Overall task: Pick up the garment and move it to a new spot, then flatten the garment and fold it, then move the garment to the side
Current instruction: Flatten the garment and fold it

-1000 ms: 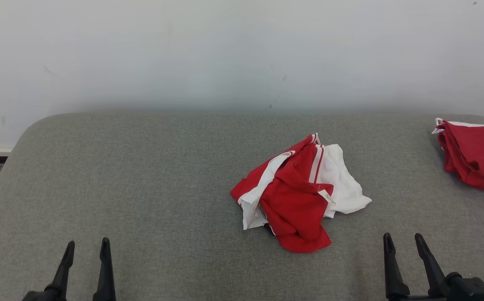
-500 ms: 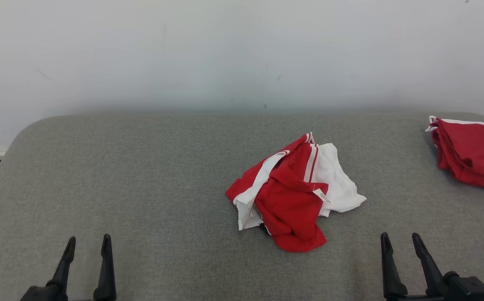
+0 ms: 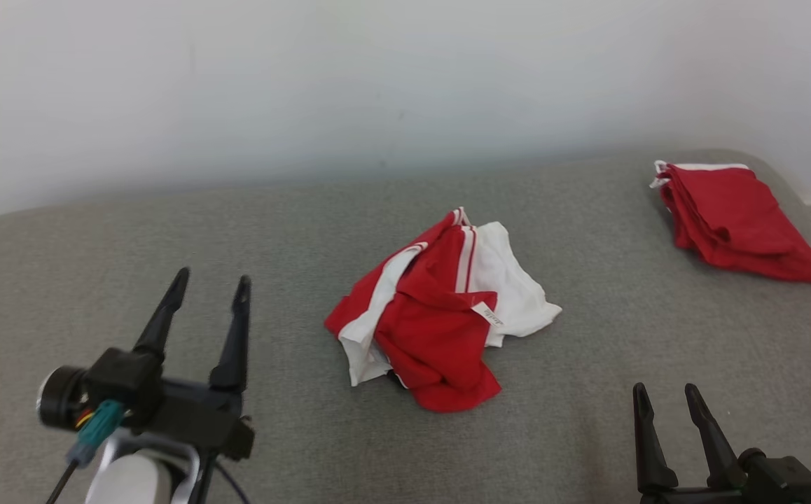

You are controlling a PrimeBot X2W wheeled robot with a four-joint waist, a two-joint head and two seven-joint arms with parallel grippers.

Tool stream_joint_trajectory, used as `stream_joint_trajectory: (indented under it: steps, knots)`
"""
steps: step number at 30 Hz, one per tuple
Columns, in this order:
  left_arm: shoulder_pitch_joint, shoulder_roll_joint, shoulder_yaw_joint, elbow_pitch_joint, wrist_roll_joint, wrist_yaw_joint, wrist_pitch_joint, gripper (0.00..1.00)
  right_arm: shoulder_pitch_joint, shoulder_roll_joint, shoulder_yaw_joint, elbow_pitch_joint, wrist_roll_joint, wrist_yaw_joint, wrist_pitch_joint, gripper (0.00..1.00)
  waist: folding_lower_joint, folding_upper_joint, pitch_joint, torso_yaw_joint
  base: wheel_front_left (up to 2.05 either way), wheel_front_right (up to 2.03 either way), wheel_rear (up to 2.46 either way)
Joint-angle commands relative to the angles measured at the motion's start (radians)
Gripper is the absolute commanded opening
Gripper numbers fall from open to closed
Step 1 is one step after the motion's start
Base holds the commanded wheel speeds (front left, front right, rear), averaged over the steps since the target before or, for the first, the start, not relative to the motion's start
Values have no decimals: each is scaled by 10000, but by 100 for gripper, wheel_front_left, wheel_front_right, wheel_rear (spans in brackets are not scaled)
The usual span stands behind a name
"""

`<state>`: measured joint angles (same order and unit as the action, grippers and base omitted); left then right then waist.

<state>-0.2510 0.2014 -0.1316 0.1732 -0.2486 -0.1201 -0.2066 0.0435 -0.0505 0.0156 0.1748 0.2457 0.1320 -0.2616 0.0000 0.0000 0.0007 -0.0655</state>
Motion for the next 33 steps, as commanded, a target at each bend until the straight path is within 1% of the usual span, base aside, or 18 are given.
stream_joint_trajectory:
  steps: [1,6,10,15,20,21,22,26,33]
  knots:
    - [-430,-83,-301,124,8,-31,58,100,-106,3,-18,-52,73,-22,-44,100,0,0,420,-535,0,0,0]
    - [-1162,-196,-1145,666,-189,-106,284,100,-276,4,-14,-114,157,-22,-42,100,0,0,837,-999,0,0,0]
    - [-1362,-173,-1695,1165,-322,-96,330,100,-373,3,-21,-129,222,-22,-44,100,0,0,1042,-1260,0,0,0]
    - [-1061,10,-2080,1924,-549,-104,465,100,-411,3,-53,-136,262,-22,-44,100,0,0,1147,-1451,0,0,0]
    - [-816,138,-2311,2354,-851,-106,505,100,-432,4,-82,-168,283,-22,-44,100,0,0,1212,-1540,0,0,0]
    - [-790,195,-2339,2470,-867,-94,548,80,-440,4,-89,-174,281,-22,-42,100,0,0,1226,-1552,0,0,0]
    - [-825,213,-2411,2625,-924,-96,463,0,-441,3,-112,-199,266,-22,-44,100,0,0,1242,-1560,0,0,0]
    - [-1116,162,-2439,2661,-1028,-95,139,0,-284,4,-333,-230,167,-22,-42,100,0,0,1165,-1317,0,0,0]
    - [-1486,22,-2176,2088,-1263,68,-193,0,-185,4,-420,-172,66,-22,-24,100,0,0,790,-166,0,0,0]
